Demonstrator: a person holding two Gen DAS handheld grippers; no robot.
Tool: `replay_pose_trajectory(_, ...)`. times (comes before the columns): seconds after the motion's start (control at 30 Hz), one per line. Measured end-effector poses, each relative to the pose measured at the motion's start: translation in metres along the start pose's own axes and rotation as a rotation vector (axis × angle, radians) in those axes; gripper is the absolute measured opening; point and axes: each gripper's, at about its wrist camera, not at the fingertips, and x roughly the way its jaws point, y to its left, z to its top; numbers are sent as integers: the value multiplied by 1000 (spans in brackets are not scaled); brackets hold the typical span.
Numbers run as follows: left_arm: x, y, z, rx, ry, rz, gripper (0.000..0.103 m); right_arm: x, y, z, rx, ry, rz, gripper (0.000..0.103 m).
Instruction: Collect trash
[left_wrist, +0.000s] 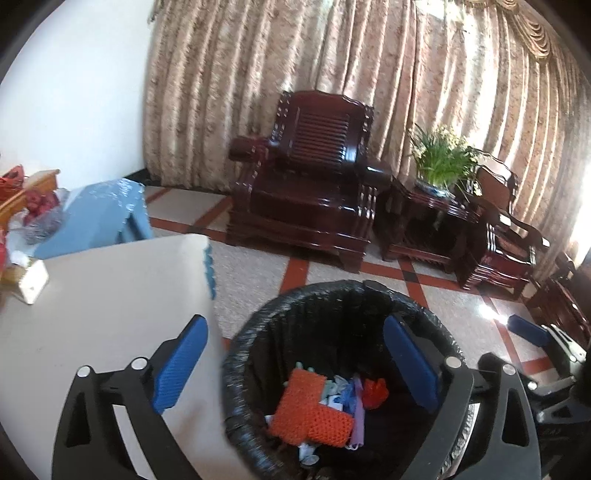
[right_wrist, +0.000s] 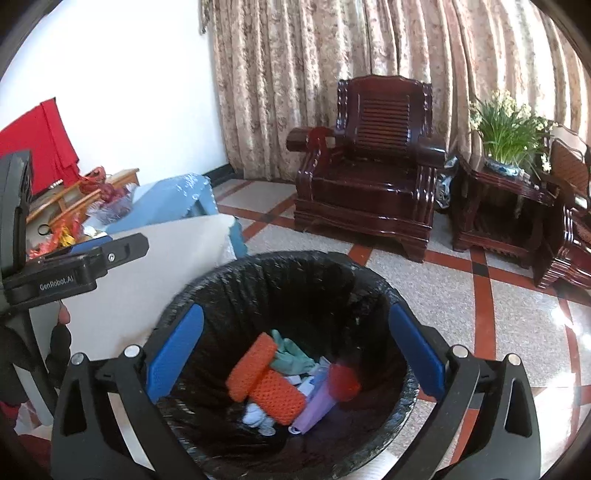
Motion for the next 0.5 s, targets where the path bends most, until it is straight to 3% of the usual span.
replay_pose_trajectory(0.5, -82, 24, -17, -34, -14, 129, 97, -58, 51, 26, -25, -51, 80, 98)
